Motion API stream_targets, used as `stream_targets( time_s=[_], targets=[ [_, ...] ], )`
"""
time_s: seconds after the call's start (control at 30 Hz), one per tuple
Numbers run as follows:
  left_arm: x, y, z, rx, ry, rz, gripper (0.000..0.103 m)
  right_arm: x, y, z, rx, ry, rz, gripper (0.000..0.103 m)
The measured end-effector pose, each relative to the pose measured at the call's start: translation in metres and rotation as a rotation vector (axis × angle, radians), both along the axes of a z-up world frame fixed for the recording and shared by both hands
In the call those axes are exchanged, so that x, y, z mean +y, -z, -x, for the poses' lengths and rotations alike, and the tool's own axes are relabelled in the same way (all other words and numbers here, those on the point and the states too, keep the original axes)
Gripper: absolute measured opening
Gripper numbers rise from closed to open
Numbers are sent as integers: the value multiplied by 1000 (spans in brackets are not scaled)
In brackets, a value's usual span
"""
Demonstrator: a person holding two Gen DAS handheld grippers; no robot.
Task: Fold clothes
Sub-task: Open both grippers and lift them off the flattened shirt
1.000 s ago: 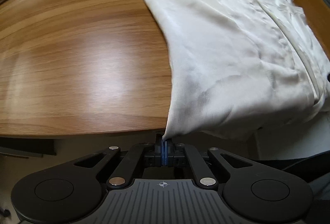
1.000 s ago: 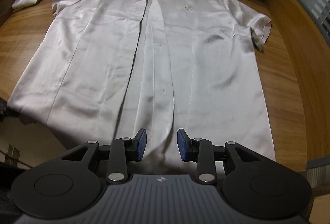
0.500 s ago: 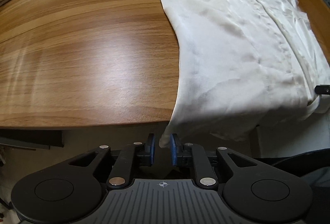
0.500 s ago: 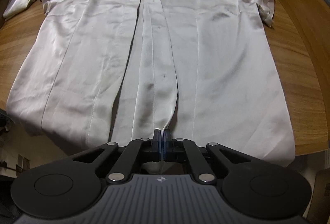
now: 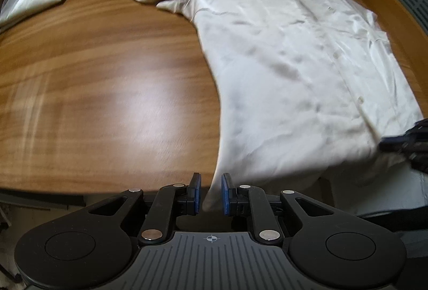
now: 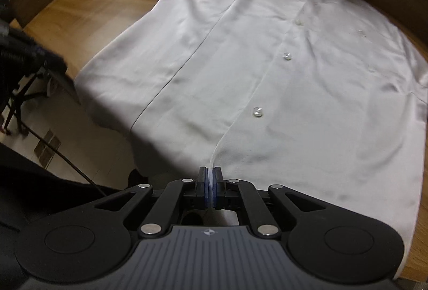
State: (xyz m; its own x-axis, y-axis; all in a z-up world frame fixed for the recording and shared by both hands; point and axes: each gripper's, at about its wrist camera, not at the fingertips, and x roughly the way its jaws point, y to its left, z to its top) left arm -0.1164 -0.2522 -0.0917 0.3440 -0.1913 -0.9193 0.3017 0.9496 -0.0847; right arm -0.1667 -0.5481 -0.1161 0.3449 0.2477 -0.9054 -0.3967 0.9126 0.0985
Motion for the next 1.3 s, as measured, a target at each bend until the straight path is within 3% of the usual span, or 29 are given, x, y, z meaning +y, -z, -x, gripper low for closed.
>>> stream_targets(
  time_s=[0.07,0.2,0.5,0.73,1.0,1.3],
  targets=[
    [-4,-3,-2,-14,8,-3,19,-7,-4,2,-13,13,-9,7],
    [-6,-5,-5,-31,11,2,26,-20,-13,7,-39,40,-27,26],
    [-7,6,-1,-16,12,-11,31,-86,-20,28,-79,214,53,30],
    [-13,11,-2,-24,14,-23,41,-130,-13,29,-98,364,122,47],
    [-13,1,-13,-22,-20,2,42,-168,-10,18,-85,484,153,48],
    [-5,-20,-59,-71,-56,-20,46,-182,-31,-11,-123,603,94,49]
  ],
)
